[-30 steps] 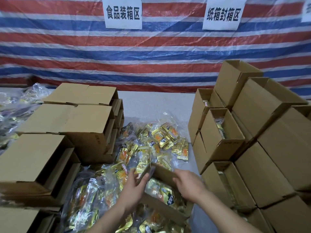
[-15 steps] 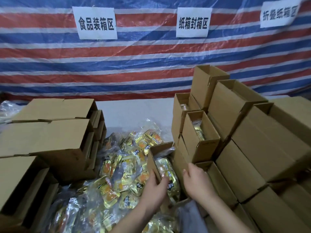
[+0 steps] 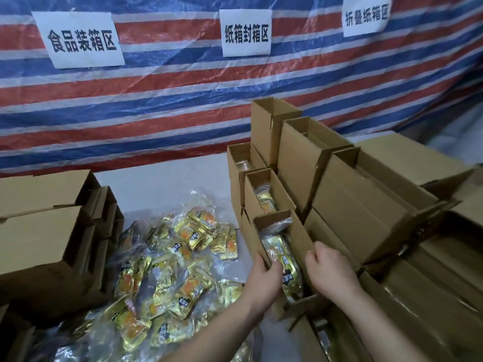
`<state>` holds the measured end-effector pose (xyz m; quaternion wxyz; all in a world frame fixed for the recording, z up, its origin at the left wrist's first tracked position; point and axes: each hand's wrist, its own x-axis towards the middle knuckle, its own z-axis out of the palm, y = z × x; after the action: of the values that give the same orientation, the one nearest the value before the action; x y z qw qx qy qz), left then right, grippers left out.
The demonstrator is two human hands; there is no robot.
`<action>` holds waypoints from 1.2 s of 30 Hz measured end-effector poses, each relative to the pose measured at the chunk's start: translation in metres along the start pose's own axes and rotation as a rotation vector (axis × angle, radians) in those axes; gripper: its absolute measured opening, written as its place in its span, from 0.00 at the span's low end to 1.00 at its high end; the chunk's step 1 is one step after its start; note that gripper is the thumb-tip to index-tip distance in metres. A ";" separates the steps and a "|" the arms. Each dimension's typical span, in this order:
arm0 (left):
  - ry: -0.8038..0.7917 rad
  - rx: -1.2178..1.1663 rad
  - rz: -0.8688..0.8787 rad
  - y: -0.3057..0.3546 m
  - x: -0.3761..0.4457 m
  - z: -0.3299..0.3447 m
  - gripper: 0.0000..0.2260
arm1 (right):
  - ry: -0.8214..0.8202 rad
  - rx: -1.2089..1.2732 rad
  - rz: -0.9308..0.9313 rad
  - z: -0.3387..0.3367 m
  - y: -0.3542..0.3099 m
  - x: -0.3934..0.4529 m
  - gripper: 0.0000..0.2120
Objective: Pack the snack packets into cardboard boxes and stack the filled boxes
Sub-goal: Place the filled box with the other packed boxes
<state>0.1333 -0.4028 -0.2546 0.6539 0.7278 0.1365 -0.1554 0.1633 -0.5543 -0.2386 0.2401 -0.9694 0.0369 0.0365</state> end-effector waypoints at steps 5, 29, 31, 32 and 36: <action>-0.045 -0.068 -0.072 0.003 0.016 0.025 0.17 | -0.036 -0.015 0.070 -0.010 0.019 0.013 0.13; 0.016 -0.033 -0.109 0.005 0.044 0.054 0.10 | 0.144 -0.252 0.027 -0.003 0.022 0.035 0.04; 0.008 -0.029 -0.090 0.005 0.046 0.053 0.16 | 0.172 -0.212 -0.022 -0.004 0.019 0.036 0.07; 0.002 -0.021 -0.092 0.005 0.046 0.053 0.21 | 0.176 -0.196 -0.042 -0.005 0.018 0.036 0.09; -0.050 -0.025 -0.110 0.008 0.044 0.045 0.29 | 0.182 -0.154 -0.098 -0.008 0.012 0.031 0.12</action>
<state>0.1745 -0.4487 -0.2692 0.6566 0.7068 0.1619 -0.2076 0.1936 -0.5707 -0.2396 0.1623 -0.9848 0.0083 -0.0608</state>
